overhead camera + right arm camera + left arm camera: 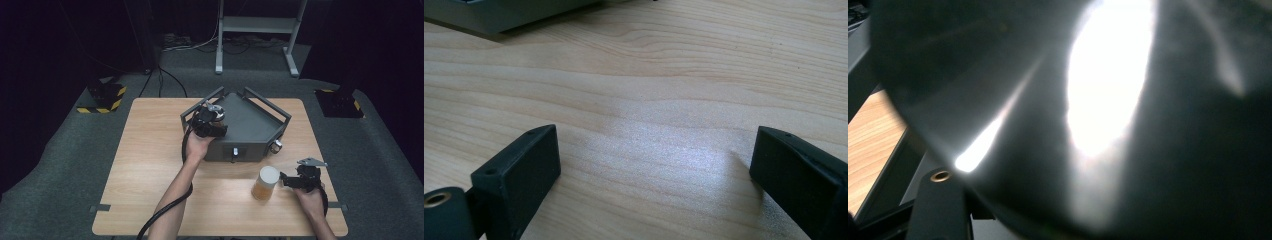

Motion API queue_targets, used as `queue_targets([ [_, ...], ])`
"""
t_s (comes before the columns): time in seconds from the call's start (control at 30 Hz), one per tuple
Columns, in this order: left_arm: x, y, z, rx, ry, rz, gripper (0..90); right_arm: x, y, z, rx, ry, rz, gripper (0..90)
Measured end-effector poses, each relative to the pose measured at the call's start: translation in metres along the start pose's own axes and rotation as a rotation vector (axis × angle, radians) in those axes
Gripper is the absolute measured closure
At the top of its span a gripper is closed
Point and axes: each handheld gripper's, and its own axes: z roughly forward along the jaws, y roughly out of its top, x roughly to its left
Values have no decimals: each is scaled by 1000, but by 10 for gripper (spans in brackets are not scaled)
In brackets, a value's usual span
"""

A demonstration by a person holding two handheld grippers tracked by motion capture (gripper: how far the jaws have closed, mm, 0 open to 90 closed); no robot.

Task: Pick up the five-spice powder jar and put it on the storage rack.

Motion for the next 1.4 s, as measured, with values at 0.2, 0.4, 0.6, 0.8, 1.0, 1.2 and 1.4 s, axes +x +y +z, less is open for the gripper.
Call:
queue_targets([
  [0.2,0,0,0,1,0,3,311,0,0,0,0,0,0,58],
  [0.4,0,-1,-4,-14,-2,-1,231,0,0,0,0,0,1,59],
  [0.6,-1,-5,-13,-27,5,8,103,0,0,0,0,0,1,59],
  [0.8,2,-14,-24,-37,5,8,74,0,0,0,1,-1,2,59],
  [1.0,5,-24,-31,-51,-6,1,63,0,0,0,1,0,3,59],
  [1.2,7,-41,-44,-63,-12,-1,57,0,0,0,1,0,3,59],
  [1.4,8,-57,-57,-64,-7,-1,56,0,0,0,1,0,3,59],
])
